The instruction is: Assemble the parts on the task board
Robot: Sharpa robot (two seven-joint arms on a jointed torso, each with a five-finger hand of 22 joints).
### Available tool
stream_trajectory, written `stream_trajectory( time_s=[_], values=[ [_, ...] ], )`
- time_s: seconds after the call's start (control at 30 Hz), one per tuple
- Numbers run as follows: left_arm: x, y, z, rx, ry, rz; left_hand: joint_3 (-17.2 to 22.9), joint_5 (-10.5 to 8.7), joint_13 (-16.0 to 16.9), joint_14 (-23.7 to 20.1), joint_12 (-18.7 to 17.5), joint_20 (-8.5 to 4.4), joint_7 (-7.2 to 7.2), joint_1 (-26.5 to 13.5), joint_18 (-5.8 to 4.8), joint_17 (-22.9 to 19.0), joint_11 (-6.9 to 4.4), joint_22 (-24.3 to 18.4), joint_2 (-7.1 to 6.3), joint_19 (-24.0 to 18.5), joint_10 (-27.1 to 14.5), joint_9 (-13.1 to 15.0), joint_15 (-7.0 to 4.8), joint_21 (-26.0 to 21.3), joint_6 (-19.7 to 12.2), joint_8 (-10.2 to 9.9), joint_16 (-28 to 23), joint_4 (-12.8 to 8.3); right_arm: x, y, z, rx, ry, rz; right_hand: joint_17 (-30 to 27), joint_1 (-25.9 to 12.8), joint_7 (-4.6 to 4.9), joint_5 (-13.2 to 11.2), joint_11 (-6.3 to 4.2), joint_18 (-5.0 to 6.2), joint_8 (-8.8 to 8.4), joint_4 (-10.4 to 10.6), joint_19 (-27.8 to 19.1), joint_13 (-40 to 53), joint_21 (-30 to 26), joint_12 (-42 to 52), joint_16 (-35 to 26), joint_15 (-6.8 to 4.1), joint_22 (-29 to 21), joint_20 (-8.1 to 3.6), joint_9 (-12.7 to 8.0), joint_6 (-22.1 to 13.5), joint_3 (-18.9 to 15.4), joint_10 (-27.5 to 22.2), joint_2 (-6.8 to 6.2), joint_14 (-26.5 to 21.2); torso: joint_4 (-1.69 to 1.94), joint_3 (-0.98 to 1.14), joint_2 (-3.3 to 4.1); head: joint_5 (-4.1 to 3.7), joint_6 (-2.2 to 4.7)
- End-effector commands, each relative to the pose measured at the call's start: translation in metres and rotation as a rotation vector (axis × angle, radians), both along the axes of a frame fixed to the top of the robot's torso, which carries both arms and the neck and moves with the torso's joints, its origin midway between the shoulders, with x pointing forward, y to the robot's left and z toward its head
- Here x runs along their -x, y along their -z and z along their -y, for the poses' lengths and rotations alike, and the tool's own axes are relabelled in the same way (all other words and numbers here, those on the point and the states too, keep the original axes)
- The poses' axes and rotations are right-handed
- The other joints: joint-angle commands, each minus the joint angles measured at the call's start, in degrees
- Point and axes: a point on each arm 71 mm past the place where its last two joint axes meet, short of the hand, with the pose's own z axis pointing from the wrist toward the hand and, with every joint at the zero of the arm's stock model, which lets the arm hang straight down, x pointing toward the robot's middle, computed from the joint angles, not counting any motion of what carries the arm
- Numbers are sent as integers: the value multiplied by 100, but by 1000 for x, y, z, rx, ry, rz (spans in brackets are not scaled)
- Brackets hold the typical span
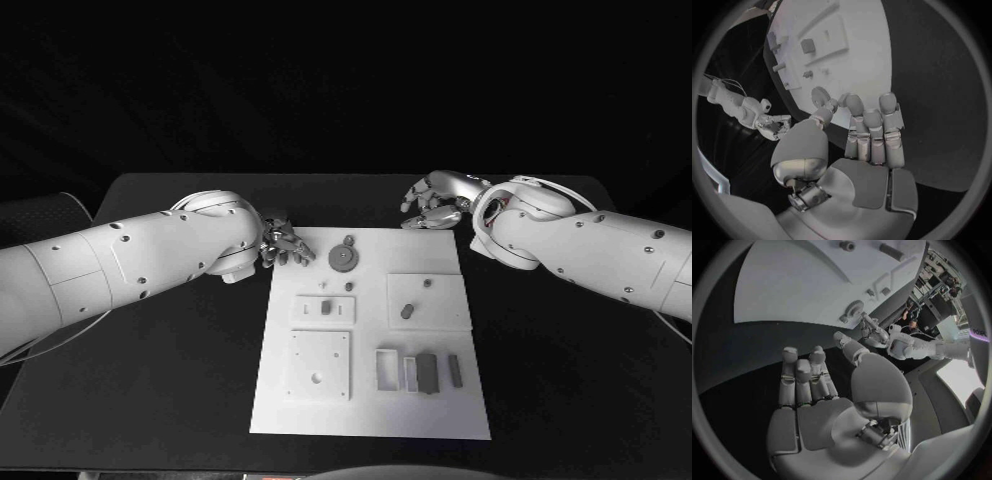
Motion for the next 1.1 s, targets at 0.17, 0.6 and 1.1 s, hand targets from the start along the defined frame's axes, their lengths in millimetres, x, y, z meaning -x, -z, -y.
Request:
stream_trajectory(
  time_s=[0.17, 0.6, 1.1],
  values=[
    [-2, 0, 2, -3, 4, -9, -9, 21, -1, -10, 41, -30, 30, -66, 66, -6, -13, 109, -5, -8, -38, -10, -36, 33, -11, 33, 36, 34, 1, 0, -2, 0, -10, -3, 1, 4, 36, 28, 17, 65, -25, 11, 17, -10, -26, 20, -17, 6, 74, -8, -7, -12, 4, -27, 44, 33, -1, 2, 2, -1, -4],
    [-2, 3, 1, -2, -3, -13, 46, 34, -3, -7, 47, -35, 30, -57, 68, -9, -13, 111, 131, -6, -37, -17, -38, 37, -23, 35, 39, 62, 1, 0, -2, 1, -12, -5, 1, 4, 36, 28, 17, 65, -24, 9, 17, -12, -26, 22, -17, 6, 74, -8, -8, -12, 2, -28, 45, 34, -1, 0, 3, -10, -15],
    [-1, 4, -2, 6, -7, -11, 633, 269, 3, 42, 102, -35, 10, 653, 51, -9, -31, 128, 458, 49, 4, -4, -51, 116, 65, 130, 81, -382, 1, 1, -1, 2, -11, -7, 1, 4, 36, 28, 17, 65, -24, 9, 18, -13, -26, 24, -17, 6, 74, -9, -9, -12, 1, -28, 49, 35, -5, -3, 3, -24, -11]
  ],
)
